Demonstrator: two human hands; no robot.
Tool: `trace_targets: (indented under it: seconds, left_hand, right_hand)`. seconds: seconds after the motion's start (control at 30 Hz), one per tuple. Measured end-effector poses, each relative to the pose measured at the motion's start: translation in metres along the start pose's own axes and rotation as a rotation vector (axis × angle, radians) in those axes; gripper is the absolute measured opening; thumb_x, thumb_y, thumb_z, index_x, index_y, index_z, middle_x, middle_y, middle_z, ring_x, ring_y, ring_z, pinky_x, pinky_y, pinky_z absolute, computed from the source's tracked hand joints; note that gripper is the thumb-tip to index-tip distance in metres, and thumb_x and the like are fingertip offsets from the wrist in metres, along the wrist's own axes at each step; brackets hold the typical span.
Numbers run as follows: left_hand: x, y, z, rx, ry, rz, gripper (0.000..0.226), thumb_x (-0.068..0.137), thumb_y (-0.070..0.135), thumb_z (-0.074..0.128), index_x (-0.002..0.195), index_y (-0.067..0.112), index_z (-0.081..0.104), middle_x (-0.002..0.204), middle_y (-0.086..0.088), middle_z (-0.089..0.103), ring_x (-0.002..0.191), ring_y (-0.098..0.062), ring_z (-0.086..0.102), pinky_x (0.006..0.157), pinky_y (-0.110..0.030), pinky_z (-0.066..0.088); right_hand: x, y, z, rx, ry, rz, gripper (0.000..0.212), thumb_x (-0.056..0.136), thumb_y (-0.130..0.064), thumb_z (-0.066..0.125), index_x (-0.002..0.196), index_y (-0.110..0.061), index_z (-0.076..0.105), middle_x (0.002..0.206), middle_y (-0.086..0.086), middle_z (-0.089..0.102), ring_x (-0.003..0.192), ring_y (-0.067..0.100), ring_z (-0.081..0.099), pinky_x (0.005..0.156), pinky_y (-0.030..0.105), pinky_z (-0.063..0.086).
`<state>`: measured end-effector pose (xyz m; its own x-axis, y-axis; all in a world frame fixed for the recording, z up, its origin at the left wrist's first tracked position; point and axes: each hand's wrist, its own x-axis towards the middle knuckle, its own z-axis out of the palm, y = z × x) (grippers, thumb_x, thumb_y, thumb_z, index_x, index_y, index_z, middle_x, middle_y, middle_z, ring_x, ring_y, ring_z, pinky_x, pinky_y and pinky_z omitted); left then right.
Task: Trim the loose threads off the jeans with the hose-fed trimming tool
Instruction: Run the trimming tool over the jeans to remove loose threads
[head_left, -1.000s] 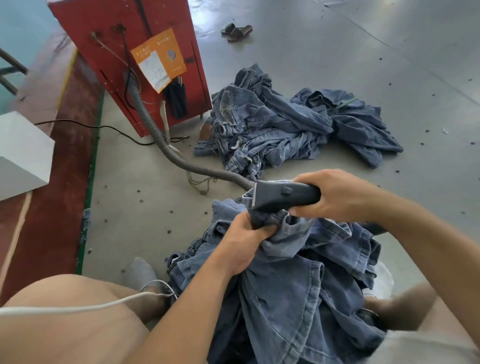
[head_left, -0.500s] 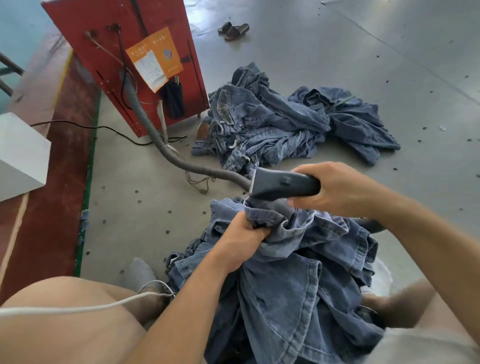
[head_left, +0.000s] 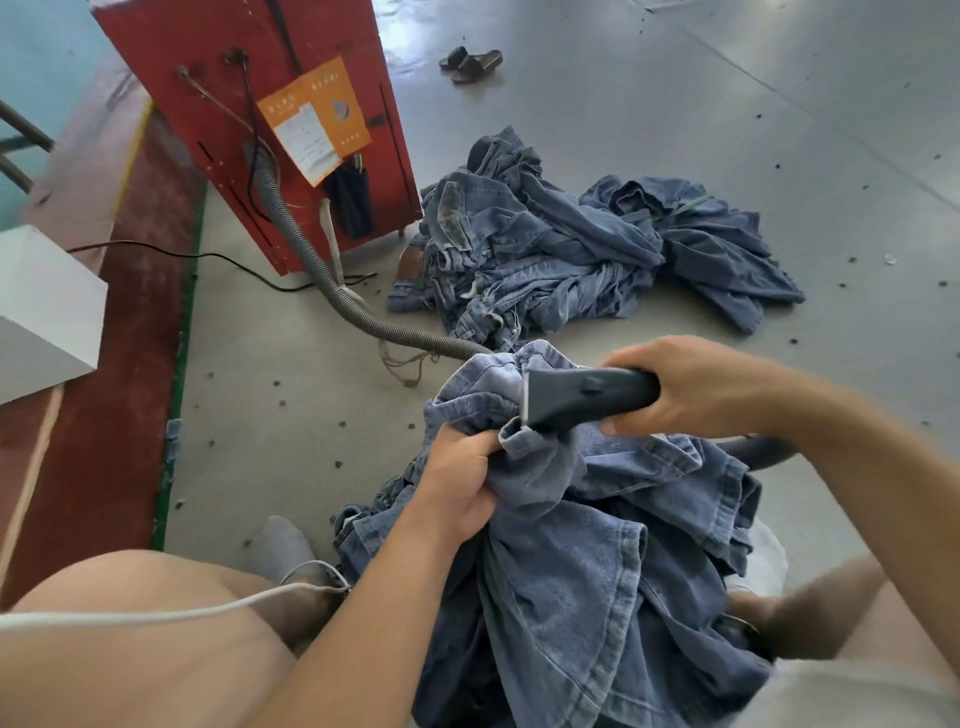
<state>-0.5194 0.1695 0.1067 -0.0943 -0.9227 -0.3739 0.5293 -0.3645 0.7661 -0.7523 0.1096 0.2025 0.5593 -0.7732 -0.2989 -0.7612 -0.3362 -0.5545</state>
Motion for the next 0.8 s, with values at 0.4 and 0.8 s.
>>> trace_targets:
  seconds: [0.4, 0.8]
  left_hand:
    - [0.008, 0.006, -0.005, -0.306, 0.1, -0.179, 0.026, 0.093, 0.009, 0.053, 0.108, -0.003, 0.071, 0.108, -0.021, 0.073, 0.097, -0.029, 0.073, 0.077, -0.037, 0.063]
    - [-0.006, -0.019, -0.005, 0.123, -0.06, 0.001, 0.027, 0.094, -0.011, 0.057, 0.104, 0.005, 0.076, 0.101, -0.018, 0.077, 0.093, -0.027, 0.074, 0.076, -0.032, 0.06]
  right_hand:
    - [-0.003, -0.002, -0.006, 0.03, 0.0, 0.019, 0.03, 0.085, -0.034, 0.082, 0.106, -0.049, 0.066, 0.088, -0.024, 0.069, 0.08, -0.003, 0.064, 0.069, 0.022, 0.045]
    - [-0.007, 0.016, -0.031, 0.146, 0.154, 0.065, 0.028, 0.085, -0.039, 0.083, 0.103, -0.052, 0.065, 0.079, -0.012, 0.072, 0.066, 0.011, 0.07, 0.066, 0.036, 0.061]
